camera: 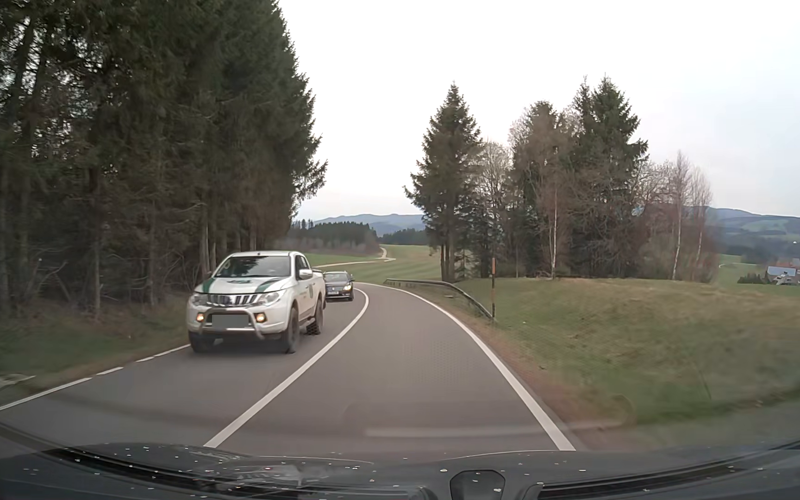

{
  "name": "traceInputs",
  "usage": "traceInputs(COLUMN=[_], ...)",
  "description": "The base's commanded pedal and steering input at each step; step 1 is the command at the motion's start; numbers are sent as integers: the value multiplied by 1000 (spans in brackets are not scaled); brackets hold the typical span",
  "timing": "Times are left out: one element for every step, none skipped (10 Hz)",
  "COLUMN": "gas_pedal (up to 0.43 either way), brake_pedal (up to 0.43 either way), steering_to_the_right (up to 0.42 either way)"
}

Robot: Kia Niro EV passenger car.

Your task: Follow the waypoints while adhering to traffic rules and regulations

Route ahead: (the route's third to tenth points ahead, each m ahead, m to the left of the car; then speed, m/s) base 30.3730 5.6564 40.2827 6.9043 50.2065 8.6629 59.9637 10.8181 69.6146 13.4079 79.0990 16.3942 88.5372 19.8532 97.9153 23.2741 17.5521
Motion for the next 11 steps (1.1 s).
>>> traceInputs(gas_pedal=[0,0,0,0,0,0,0,0,0,0,0], brake_pedal=[0,0,0,0,0,0,0,0,0,0,0], steering_to_the_right=[-28,-29,-28,-27,-26,-25,-25,-25,-25,-24,-24])
